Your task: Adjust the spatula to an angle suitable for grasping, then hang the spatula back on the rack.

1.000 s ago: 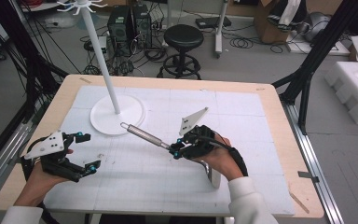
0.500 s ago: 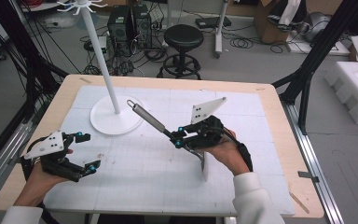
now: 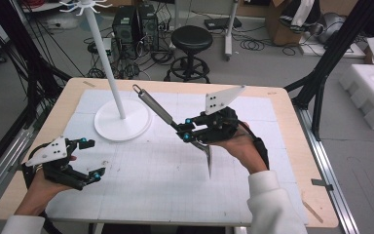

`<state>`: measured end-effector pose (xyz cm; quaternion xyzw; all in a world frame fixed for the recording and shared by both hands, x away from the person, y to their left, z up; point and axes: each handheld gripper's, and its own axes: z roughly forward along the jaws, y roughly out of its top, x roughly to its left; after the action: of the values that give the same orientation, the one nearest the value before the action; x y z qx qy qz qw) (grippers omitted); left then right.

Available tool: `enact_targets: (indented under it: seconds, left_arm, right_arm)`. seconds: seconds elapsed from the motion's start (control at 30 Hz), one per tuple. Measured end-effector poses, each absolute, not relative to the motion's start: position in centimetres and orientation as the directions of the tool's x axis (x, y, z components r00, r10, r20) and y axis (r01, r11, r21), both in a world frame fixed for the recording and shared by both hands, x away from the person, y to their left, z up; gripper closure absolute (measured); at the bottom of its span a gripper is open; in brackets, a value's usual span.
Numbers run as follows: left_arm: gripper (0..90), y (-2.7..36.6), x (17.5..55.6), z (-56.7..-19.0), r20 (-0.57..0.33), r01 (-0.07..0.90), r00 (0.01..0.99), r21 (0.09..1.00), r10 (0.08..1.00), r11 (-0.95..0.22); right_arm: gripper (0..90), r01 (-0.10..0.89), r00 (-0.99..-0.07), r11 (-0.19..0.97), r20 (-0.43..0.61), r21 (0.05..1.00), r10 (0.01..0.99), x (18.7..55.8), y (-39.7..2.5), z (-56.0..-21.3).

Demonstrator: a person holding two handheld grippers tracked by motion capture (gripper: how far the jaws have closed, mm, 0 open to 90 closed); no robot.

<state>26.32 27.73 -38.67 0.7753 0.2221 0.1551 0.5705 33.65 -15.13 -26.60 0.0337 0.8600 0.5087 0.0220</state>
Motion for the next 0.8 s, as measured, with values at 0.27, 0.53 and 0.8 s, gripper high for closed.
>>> enact_targets:
  seconds: [0.27,0.53,0.8]
  left_arm:
    - [1.7,27.8,26.3,-38.7,-0.016,0.170,0.852,0.954,0.523,-0.248]
    - [1.7,27.7,26.4,-38.7,-0.016,0.171,0.852,0.953,0.523,-0.249]
    - [1.7,27.6,26.3,-38.6,-0.019,0.172,0.855,0.953,0.518,-0.250]
  right_arm:
    - [75.0,0.034,-0.997,0.503,-0.003,0.863,0.073,34.0,-15.1,-25.4]
    - [75.0,0.023,-0.998,0.487,-0.009,0.873,0.064,34.0,-15.3,-25.1]
    - [75.0,0.018,-0.998,0.475,-0.014,0.880,0.064,33.9,-15.6,-24.8]
